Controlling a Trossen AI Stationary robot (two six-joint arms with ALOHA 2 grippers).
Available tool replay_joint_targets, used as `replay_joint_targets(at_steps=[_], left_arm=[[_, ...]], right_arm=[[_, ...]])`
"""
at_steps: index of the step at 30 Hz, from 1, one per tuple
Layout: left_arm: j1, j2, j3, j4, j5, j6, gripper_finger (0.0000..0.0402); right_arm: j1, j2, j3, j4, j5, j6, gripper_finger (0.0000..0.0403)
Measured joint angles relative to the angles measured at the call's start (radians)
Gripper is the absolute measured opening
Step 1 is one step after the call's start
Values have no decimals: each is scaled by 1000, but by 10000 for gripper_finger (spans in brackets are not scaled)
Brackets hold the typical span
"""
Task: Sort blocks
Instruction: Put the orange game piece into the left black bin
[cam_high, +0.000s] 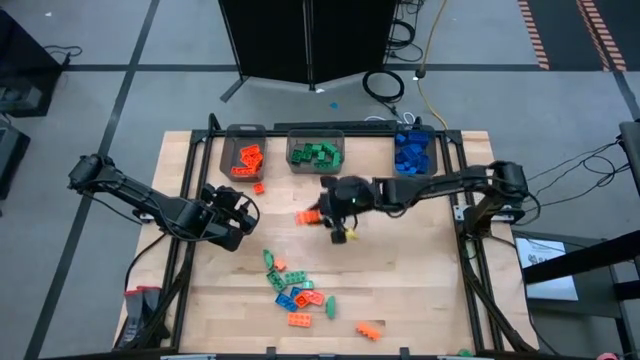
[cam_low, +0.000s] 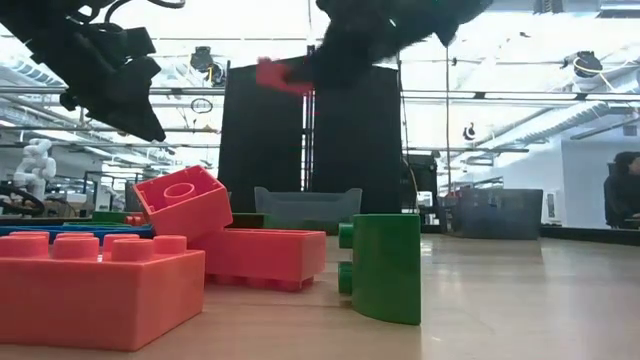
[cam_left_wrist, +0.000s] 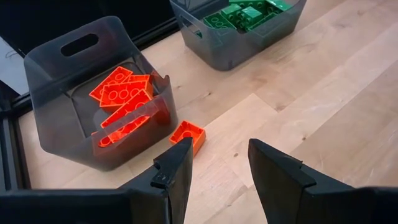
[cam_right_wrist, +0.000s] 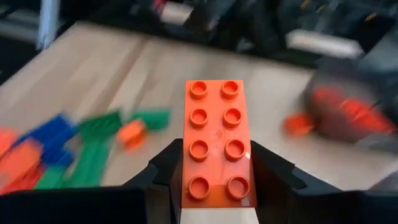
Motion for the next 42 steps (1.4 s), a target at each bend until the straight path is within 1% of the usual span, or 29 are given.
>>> replay_joint_targets(at_steps=[6,11,17,25,28,32,40,42], left_arm=[[0,0,0,0,0,0,160],[0,0,0,0,0,0,160],[0,0,0,0,-1,0,160],[0,0,0,0,-8,0,160],[0,0,0,-1,-8,0,160],[0,0,0,-2,-7,0,160],[0,0,0,-4,-5,0,160],[0,0,0,-4,-1,0,160]], right_arm=[[-56,-1,170,-24,0,-10,120],[-110,-1,245,-25,64,-35,120],[-196,17,261,48,128,-14,120],[-269,118,262,273,124,106,120],[-282,170,288,298,123,145,120],[-287,271,408,286,117,152,120],[-292,544,809,92,112,119,120],[-301,604,904,60,86,120,120]])
